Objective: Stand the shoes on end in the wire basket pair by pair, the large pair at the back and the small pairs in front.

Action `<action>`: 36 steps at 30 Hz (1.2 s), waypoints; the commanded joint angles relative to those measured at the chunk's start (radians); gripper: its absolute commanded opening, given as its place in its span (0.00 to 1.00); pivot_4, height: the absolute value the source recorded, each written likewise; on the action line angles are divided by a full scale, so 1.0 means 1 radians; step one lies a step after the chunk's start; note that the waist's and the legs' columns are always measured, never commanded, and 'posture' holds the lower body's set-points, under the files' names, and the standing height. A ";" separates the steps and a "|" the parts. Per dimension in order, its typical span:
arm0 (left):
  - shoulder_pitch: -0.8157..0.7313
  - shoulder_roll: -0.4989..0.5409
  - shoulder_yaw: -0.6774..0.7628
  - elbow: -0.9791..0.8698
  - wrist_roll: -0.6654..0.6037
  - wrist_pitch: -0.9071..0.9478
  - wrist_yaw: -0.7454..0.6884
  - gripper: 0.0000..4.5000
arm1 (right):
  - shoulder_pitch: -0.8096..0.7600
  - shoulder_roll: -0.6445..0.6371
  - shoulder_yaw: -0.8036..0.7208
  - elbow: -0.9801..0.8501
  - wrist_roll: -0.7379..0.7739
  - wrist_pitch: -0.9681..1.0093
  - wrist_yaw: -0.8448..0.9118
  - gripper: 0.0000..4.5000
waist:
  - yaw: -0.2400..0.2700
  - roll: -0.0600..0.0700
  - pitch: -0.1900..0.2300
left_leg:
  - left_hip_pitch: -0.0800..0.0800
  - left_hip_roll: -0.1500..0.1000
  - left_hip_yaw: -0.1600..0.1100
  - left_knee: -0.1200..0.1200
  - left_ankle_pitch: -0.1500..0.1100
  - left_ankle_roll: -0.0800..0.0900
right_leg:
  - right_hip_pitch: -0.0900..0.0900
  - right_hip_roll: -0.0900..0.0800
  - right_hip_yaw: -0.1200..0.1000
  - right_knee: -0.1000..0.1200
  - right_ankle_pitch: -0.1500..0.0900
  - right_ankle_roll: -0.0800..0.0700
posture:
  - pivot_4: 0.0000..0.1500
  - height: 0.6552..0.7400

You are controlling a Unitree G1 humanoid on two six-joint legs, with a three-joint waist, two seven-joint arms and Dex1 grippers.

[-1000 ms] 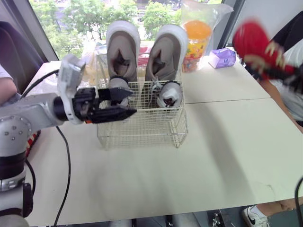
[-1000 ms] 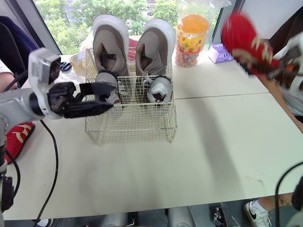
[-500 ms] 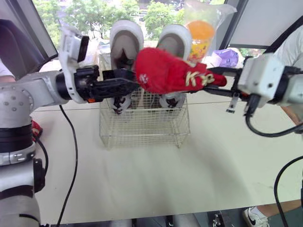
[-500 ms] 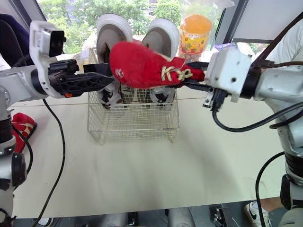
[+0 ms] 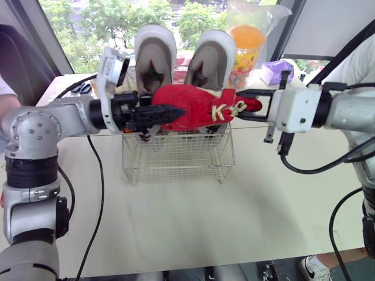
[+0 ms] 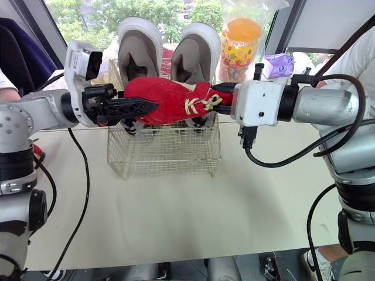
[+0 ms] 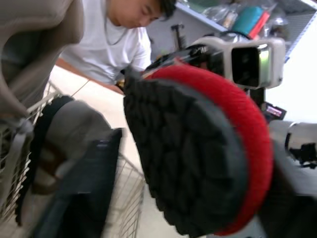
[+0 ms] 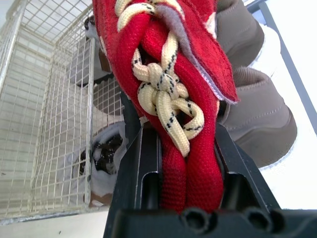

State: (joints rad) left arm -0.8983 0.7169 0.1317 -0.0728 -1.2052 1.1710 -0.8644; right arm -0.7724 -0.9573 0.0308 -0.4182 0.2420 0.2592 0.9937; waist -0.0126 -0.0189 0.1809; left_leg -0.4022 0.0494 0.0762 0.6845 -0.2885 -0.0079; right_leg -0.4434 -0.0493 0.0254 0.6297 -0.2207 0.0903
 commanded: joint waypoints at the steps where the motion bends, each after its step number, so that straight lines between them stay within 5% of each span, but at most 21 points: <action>1: 0.012 -0.009 0.016 -0.031 0.006 0.003 0.018 0.25 | -0.057 0.012 -0.062 -0.058 0.091 0.078 -0.009 0.15 | 0.000 0.000 0.000 | 0.000 0.000 0.000 0.000 0.000 0.000 | 0.000 0.000 0.000 0.000 0.000 0.000 | 1.00 1.00; 3: 0.021 -0.024 0.040 -0.033 -0.017 0.011 0.049 0.06 | -0.060 0.024 -0.123 -0.076 0.232 0.250 -0.033 0.36 | 0.000 0.000 0.000 | 0.000 0.000 0.000 0.000 0.000 0.000 | 0.000 0.000 0.000 0.000 0.000 0.000 | 1.00 1.00; 9: 0.054 -0.088 0.163 -0.023 -0.212 0.058 0.218 0.05 | 0.006 0.036 -0.445 0.002 0.876 0.772 -0.213 0.99 | 0.004 -0.001 0.000 | -0.001 0.000 -0.001 0.000 0.000 0.000 | 0.000 -0.002 -0.001 0.000 0.001 0.001 | 1.00 1.00; 14: 0.100 -0.126 0.208 -0.067 -0.374 0.019 0.375 0.05 | 0.183 0.065 -0.575 0.048 1.211 0.872 -0.390 0.99 | 0.001 -0.002 0.000 | 0.000 0.000 -0.001 0.000 0.000 0.000 | 0.001 -0.002 0.000 0.000 0.000 0.000 | 1.00 1.00; 19: 0.143 -0.148 0.192 -0.108 -0.445 -0.026 0.462 0.05 | 0.331 0.195 -0.518 -0.021 1.325 0.790 -0.561 0.99 | -0.004 -0.001 0.000 | 0.001 0.000 -0.001 0.000 0.000 0.000 | 0.001 -0.001 0.000 0.000 0.001 0.001 | 1.00 1.00; 27: 0.179 -0.171 0.141 -0.142 -0.455 -0.067 0.507 0.05 | 0.186 0.466 -0.323 -0.058 1.361 0.596 -0.766 0.99 | -0.001 -0.001 0.000 | 0.002 0.001 -0.002 0.000 0.000 0.000 | 0.001 0.001 0.001 0.001 0.001 0.001 | 1.00 1.00; 36: 0.207 -0.160 0.118 -0.165 -0.431 -0.108 0.511 0.05 | 0.089 0.538 -0.256 -0.026 1.423 0.521 -0.833 0.99 | 0.000 -0.001 0.000 | -0.001 0.000 -0.002 0.000 0.000 0.000 | 0.001 0.000 0.000 -0.001 0.001 0.001 | 1.00 1.00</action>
State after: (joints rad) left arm -0.6972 0.5500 0.2582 -0.2065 -1.6427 1.0754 -0.3604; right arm -0.6443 -0.4273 -0.2219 -0.4230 1.6203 0.8085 0.1602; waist -0.0127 -0.0204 0.1804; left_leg -0.4028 0.0496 0.0744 0.6842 -0.2884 -0.0081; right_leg -0.4425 -0.0488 0.0255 0.6293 -0.2197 0.0913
